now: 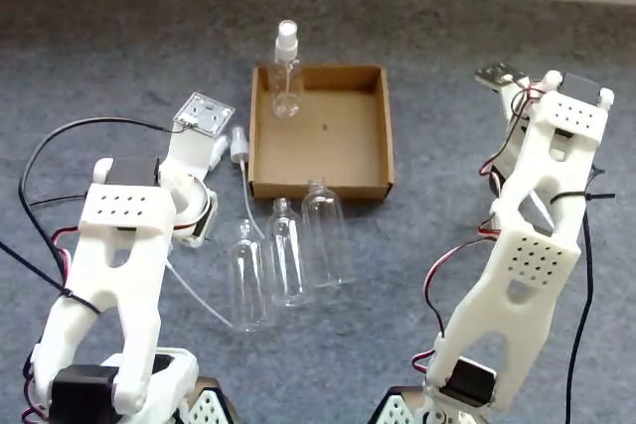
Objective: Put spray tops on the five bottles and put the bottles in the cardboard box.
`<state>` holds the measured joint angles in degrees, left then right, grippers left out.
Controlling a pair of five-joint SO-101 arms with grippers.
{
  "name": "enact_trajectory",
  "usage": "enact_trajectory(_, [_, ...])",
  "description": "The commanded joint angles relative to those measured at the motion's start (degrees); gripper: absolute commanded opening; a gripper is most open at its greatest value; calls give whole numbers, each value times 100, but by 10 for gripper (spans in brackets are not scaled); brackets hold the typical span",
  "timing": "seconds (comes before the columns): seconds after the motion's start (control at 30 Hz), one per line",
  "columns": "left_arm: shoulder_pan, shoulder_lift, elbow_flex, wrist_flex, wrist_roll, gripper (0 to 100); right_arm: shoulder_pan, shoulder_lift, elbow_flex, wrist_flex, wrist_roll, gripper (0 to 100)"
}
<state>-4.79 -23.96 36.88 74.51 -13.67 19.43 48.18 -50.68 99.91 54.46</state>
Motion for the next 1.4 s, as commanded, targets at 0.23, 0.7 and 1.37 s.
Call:
enact_trajectory(0.23, [66,-180,-48,-62,18,151,-13,426,-101,-31,53,271])
enact_trajectory(0.7, [66,-180,-48,-62,18,151,-48,541,-1209,101,-237,225])
enact_trajectory(1.37, [66,-180,-57,-62,18,151,48,549,-1200,110,-229,245])
